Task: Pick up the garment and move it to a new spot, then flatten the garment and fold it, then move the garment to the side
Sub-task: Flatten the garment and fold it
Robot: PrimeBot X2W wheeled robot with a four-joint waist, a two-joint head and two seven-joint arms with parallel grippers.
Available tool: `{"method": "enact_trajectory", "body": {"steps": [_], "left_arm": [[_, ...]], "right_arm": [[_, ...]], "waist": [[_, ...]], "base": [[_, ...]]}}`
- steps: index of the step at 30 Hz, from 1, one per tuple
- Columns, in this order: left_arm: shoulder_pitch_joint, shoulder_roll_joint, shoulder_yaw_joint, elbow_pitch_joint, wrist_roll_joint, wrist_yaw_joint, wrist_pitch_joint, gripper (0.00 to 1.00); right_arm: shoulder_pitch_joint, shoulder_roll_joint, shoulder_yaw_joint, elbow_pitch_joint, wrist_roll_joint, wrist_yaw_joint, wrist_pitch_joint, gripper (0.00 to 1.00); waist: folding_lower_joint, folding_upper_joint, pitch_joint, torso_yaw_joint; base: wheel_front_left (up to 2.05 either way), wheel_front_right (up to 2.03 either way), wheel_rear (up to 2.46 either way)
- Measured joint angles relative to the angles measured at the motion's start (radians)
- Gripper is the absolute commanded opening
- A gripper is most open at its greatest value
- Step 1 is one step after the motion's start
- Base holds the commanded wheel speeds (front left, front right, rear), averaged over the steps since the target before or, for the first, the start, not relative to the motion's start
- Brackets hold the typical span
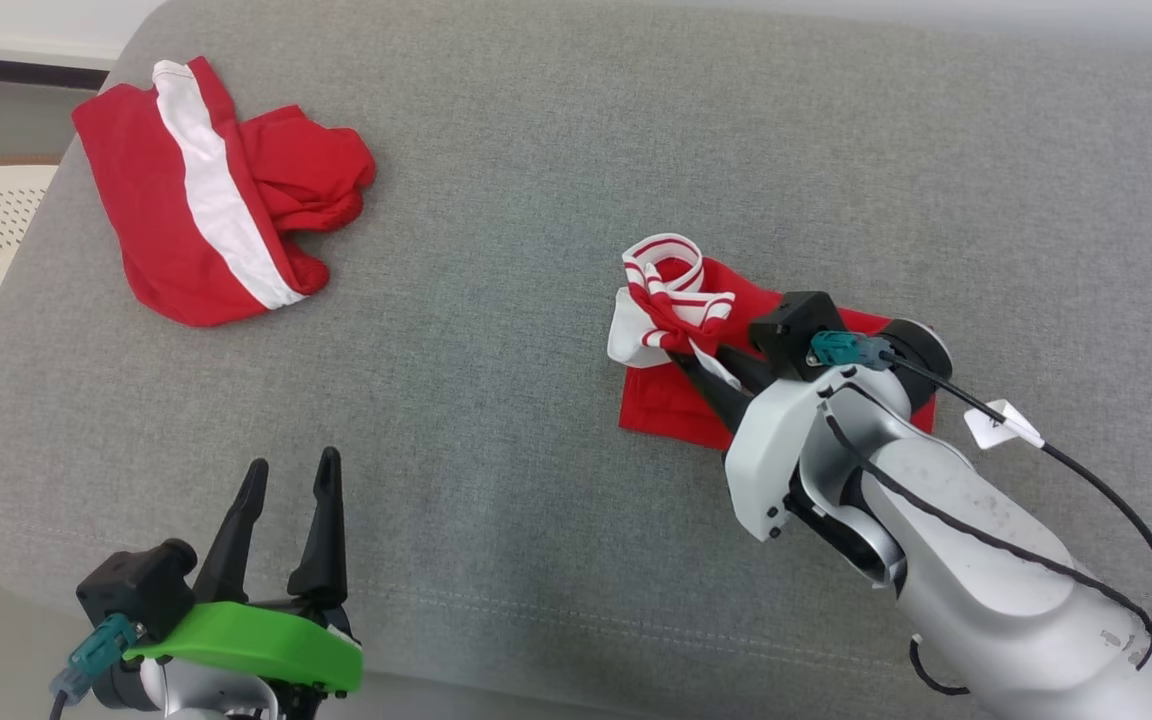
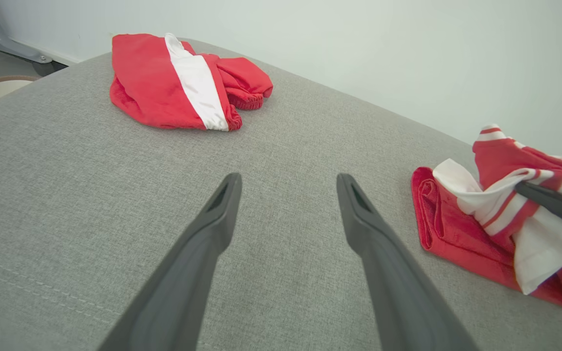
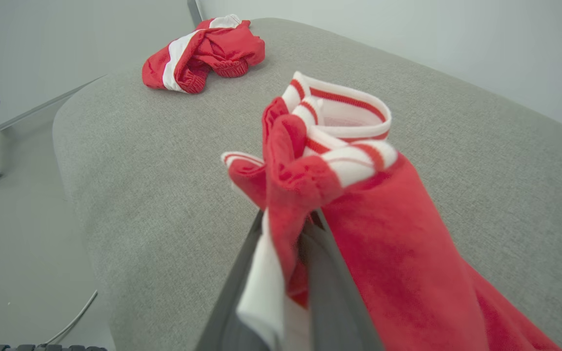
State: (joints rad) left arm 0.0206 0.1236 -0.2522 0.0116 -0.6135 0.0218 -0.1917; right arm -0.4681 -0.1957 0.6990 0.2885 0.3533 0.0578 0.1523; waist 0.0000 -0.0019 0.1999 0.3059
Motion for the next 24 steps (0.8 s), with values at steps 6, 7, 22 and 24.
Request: {"method": "enact_trajectory", "body": {"steps": [6,7,22,24], "left_arm": [[0.000,-0.002,0.017,0.001,-0.004,-0.001,-0.009,1.00],[0.000,-0.002,0.018,0.001,-0.004,-0.001,-0.009,1.00],[-0.021,-0.001,0.005,0.010,-0.004,-0.013,-0.013,1.00],[-0.028,-0.002,0.000,0.010,-0.004,-0.014,-0.013,1.00]], "right_arm": [[-0.043,-0.032,0.028,0.004,-0.067,-0.008,0.017,0.00],[-0.048,-0.037,0.029,0.004,-0.071,-0.008,0.018,0.00],[-0.059,-0.043,0.095,0.008,-0.114,0.002,0.060,0.00],[-0.059,-0.030,0.099,0.010,-0.118,0.002,0.060,0.00]], "waist": [[0.0000,0.0000,0.004,-0.017],[0.0000,0.0000,0.005,-0.021],[0.0000,0.0000,0.003,-0.056],[0.0000,0.0000,0.003,-0.055]], "base": [[0.00,0.00,0.00],[0.00,0.00,0.00],[0.00,0.00,0.00],[0.00,0.00,0.00]]}}
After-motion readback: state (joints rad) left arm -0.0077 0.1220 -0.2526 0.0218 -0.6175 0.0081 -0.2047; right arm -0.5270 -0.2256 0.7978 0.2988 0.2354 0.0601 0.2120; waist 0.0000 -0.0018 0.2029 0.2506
